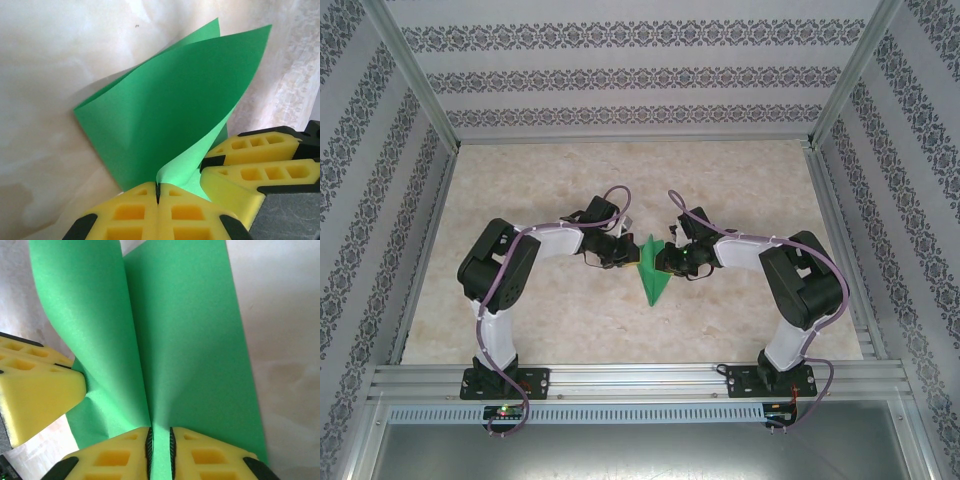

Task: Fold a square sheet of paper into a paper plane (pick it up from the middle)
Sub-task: Fourth fold the wing at the center of the table.

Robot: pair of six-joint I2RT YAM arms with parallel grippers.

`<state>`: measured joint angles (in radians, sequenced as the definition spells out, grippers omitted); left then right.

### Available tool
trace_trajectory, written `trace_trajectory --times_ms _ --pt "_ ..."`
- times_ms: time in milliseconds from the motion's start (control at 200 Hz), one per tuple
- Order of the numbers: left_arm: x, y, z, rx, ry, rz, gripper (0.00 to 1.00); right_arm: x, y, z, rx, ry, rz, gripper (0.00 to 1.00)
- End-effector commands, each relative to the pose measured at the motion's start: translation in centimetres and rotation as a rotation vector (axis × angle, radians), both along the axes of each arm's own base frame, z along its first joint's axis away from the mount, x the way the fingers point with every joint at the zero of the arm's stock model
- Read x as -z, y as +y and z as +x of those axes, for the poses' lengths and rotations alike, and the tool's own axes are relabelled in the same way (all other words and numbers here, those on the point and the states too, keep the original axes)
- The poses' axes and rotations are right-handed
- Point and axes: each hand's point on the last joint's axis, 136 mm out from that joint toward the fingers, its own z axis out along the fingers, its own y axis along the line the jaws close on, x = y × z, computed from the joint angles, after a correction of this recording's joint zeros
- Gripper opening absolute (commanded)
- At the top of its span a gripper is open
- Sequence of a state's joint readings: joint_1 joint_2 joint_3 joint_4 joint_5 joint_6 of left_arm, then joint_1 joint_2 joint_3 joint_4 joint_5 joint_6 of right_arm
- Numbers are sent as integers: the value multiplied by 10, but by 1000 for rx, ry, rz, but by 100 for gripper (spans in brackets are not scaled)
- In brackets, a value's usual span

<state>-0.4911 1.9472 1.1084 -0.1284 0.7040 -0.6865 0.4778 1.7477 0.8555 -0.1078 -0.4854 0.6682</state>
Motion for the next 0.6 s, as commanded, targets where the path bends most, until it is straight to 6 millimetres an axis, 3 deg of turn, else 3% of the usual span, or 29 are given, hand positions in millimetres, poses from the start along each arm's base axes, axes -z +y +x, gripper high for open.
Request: trace_trajectory --times_ms 0,595 --pt "0 -9 -3 41 6 -10 1 13 -8 -6 -16 12 -59 16" --pt "4 -25 -3 93 20 -2 1 31 -19 -18 -41 30 -118 7"
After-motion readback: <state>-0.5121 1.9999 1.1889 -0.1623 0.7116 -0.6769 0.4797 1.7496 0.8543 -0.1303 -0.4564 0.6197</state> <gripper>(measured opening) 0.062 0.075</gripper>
